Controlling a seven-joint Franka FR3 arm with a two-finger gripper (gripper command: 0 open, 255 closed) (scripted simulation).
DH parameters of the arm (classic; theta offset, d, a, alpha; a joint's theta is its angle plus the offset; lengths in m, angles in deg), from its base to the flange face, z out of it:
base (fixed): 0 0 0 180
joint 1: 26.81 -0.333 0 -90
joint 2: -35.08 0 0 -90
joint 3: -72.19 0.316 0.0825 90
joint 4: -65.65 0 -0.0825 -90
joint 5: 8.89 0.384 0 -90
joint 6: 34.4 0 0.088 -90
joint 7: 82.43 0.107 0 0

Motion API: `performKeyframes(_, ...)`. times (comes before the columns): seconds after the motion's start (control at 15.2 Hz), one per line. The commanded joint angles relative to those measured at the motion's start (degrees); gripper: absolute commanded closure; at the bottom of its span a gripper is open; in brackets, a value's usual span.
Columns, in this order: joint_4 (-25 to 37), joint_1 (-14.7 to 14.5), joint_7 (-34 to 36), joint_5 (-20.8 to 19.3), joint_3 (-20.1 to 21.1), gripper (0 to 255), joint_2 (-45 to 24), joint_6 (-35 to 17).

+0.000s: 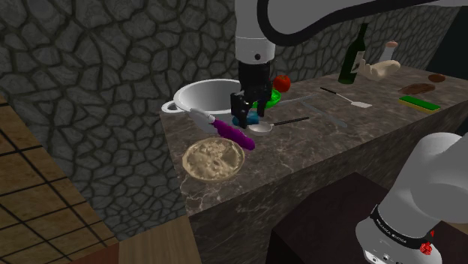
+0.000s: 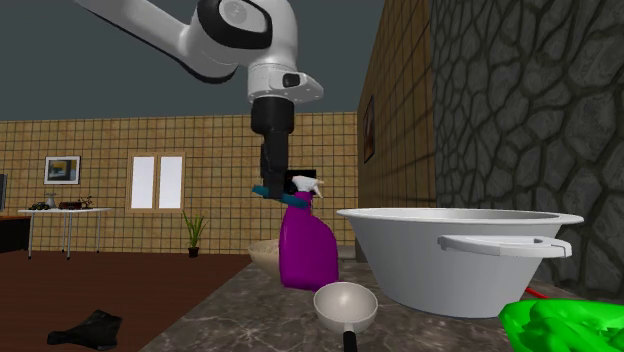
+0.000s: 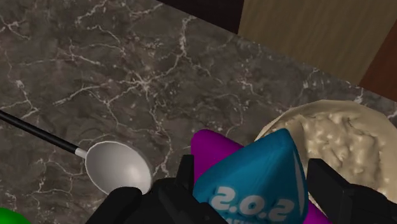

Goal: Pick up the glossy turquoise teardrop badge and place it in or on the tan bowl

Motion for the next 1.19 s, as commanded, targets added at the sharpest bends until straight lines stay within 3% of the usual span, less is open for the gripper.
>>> performKeyframes(0.0, 3.47, -0.44, 2.95, -0.44, 2.11, 255, -3.65, -0.26)
performKeyframes(0.4, 16.45, -2.15, 11.94, -4.52, 7.7, 255, -16.36, 0.55)
performKeyframes(1.12, 8.87, -2.37, 12.22, -4.85, 7.84, 255, -17.25, -7.83)
